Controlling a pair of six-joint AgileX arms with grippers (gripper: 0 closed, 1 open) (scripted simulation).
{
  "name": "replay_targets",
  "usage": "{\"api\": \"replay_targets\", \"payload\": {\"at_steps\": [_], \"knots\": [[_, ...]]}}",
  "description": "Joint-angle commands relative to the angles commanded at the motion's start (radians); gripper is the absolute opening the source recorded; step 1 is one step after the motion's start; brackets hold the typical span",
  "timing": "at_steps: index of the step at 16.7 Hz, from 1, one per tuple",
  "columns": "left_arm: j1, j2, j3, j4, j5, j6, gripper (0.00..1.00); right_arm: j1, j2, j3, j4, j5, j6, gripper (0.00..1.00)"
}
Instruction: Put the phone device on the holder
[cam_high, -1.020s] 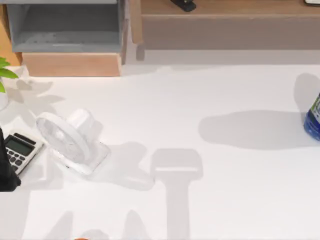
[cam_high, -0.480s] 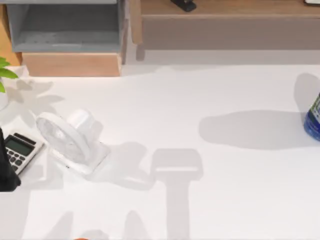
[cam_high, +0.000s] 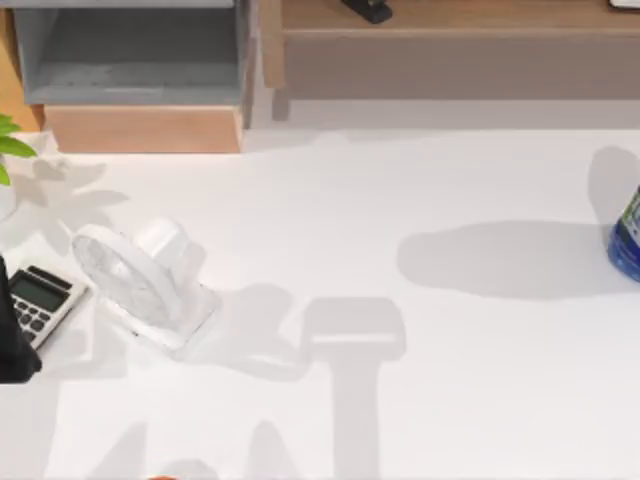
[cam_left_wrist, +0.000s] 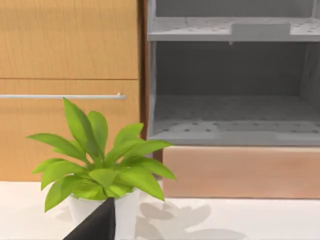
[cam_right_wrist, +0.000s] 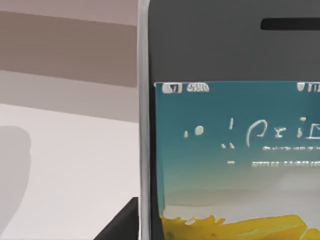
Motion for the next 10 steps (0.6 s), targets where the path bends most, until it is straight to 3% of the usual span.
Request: {"api": "replay_targets", "payload": {"at_steps": [4,10], "knots": [[0.0,0.0,0.0,0.0,0.0,0.0,1.0,0.0,0.0,0.0,0.0,0.0,0.0,0.98],[0.0,0.0,0.0,0.0,0.0,0.0,1.0,0.0,0.0,0.0,0.0,0.0,0.0,1.0]]}}
